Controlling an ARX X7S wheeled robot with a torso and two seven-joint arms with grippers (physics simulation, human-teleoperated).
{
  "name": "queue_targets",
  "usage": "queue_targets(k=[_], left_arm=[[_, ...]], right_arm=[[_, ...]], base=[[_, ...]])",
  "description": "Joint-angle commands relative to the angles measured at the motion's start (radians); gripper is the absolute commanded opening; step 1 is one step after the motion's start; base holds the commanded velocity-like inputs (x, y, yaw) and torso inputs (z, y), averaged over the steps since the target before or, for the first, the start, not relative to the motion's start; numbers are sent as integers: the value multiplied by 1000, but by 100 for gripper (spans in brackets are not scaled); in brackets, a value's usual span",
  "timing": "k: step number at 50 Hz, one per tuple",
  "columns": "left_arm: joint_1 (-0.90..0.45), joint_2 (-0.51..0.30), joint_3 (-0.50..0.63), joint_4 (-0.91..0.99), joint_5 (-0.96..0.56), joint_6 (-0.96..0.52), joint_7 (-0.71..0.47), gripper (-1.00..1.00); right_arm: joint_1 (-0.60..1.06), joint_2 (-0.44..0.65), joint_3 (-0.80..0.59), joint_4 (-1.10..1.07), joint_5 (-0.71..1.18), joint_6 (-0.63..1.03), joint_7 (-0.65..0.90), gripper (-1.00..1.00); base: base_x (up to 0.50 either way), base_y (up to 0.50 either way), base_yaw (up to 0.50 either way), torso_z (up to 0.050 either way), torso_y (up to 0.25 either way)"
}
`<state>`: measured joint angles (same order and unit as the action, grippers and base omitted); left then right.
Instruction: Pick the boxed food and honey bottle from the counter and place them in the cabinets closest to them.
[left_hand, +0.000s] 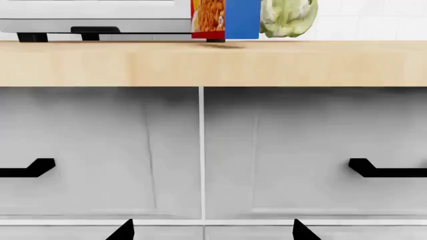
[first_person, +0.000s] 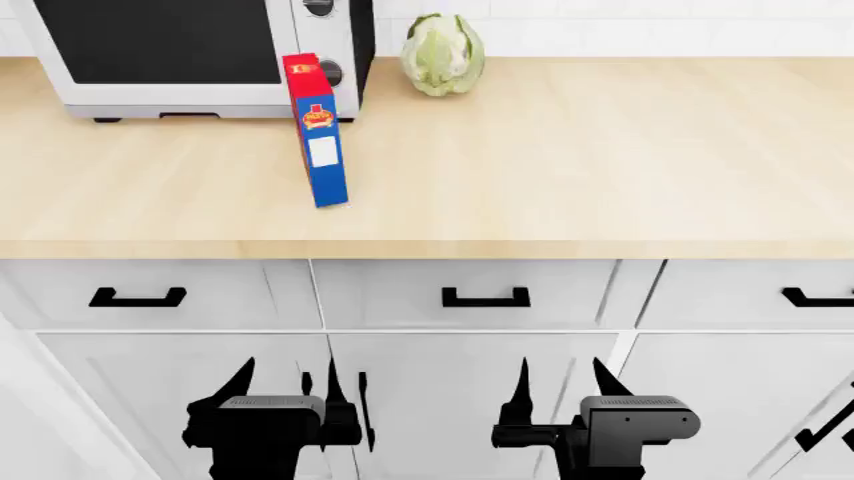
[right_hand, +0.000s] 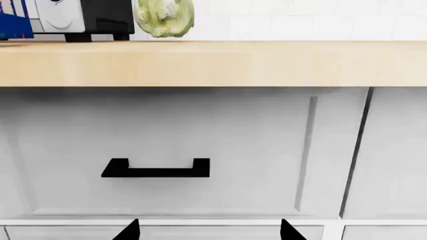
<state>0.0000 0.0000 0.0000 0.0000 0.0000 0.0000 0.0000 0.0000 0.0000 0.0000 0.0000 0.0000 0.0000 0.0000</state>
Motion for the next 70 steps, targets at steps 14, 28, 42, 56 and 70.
queue_targets(k=[14, 28, 42, 56, 70], left_arm=[[11, -62, 49, 235, -36, -203, -64, 100], [-2, -116, 37, 481, -32, -388, -105, 100], [-106, -193, 49, 761, -25, -692, -87, 100], [-360, -223, -6, 931, -85, -1038, -56, 100], [-444, -245, -50, 978, -104, -1141, -49, 100]], right_arm=[[18, 64, -69, -248, 43, 160, 56, 100], [25, 103, -75, -446, 25, 292, 105, 100], [138, 179, -79, -737, 13, 649, 96, 100], [412, 195, -47, -948, 45, 1092, 109, 100], [616, 224, -27, -1044, 109, 1304, 61, 100]], base=[[25, 238, 0, 0, 0], [72, 500, 0, 0, 0], [70, 426, 0, 14, 0], [1, 14, 0, 50, 0], [182, 325, 0, 50, 0]])
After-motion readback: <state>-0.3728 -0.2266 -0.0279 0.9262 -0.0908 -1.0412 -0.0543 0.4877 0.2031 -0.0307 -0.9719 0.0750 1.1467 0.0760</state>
